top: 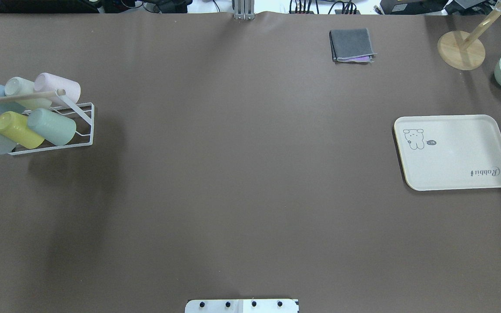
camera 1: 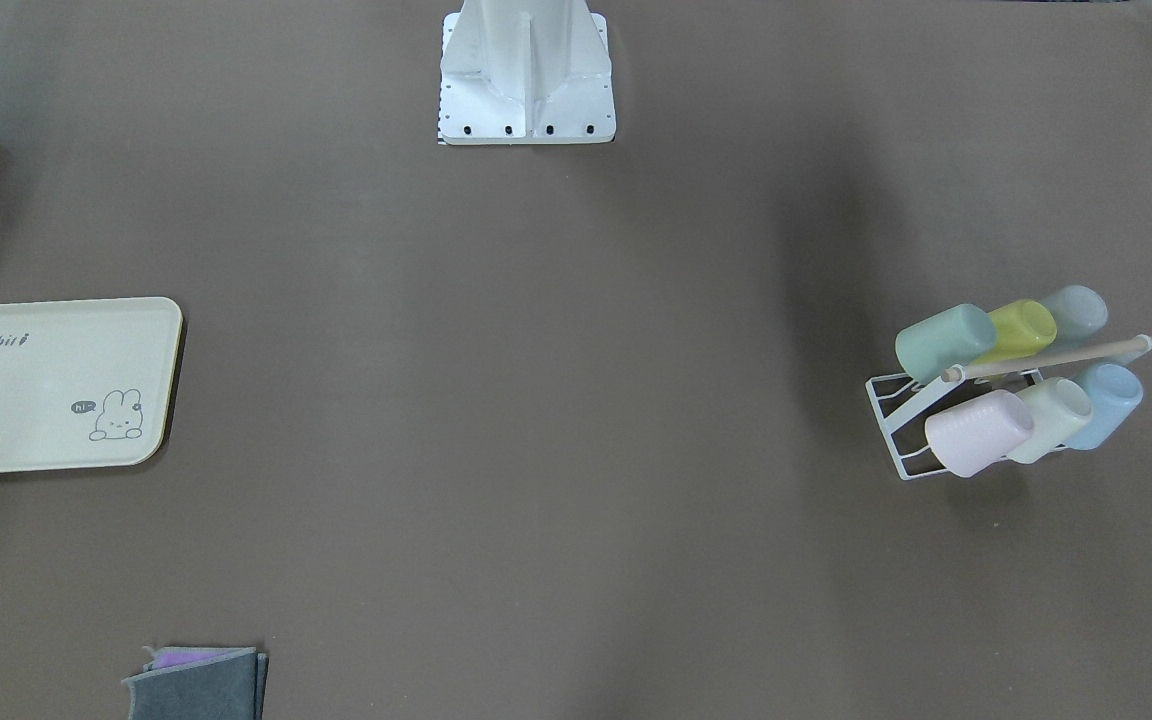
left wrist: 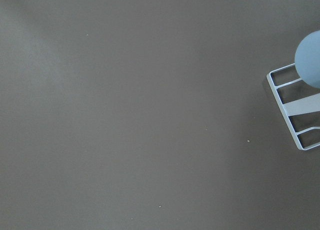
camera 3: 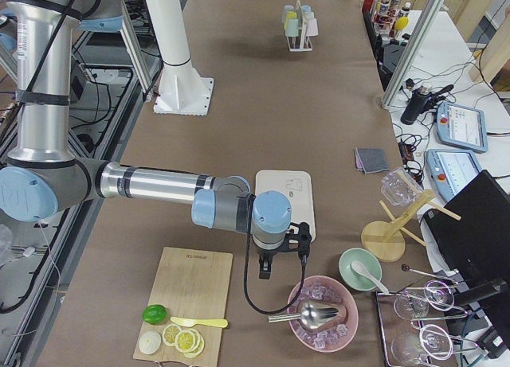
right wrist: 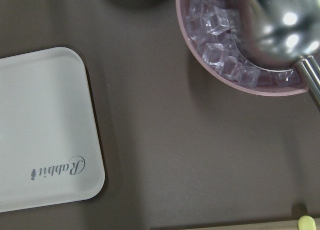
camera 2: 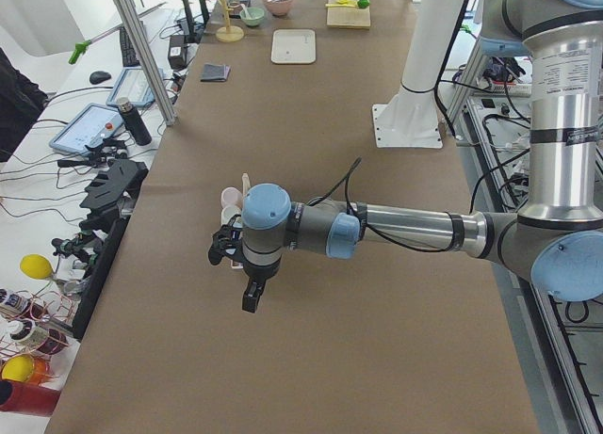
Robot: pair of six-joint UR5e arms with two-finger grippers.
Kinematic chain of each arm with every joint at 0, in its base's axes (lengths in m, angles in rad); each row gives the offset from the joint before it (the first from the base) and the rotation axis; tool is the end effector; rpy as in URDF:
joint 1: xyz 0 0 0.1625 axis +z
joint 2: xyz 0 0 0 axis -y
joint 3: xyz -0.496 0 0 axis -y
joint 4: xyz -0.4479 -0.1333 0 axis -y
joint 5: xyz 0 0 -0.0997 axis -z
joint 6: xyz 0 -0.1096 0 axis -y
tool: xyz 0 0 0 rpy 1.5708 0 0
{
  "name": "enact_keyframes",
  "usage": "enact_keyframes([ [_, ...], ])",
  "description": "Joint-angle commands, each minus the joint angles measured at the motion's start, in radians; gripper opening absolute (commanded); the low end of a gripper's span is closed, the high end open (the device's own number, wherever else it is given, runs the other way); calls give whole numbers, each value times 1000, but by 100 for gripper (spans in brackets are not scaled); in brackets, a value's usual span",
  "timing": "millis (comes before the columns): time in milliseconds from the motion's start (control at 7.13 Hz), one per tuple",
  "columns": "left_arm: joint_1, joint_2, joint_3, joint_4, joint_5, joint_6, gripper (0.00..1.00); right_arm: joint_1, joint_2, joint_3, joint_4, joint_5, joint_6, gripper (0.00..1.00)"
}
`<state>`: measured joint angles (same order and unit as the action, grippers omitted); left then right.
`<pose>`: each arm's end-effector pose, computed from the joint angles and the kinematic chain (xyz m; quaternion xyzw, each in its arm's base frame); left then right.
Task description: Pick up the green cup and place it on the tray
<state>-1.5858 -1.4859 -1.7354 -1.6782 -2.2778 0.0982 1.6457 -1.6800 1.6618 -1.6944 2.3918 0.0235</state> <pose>-0.0699 -0.5169 0.6844 0.1070 0.3392 0.0712 0.9319 0.0890 -0.4766 0.7517 -0.0547 -0.3996 0.0732 0.9121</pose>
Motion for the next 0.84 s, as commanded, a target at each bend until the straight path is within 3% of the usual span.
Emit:
enact_keyframes([
  [0,-5,4,8,2,-3,2,98,-1,3,1,-15,-87,23,100],
  [701,-11,1,1,2,-3,0,98,-1,9,-13,-4,-95,27,100],
])
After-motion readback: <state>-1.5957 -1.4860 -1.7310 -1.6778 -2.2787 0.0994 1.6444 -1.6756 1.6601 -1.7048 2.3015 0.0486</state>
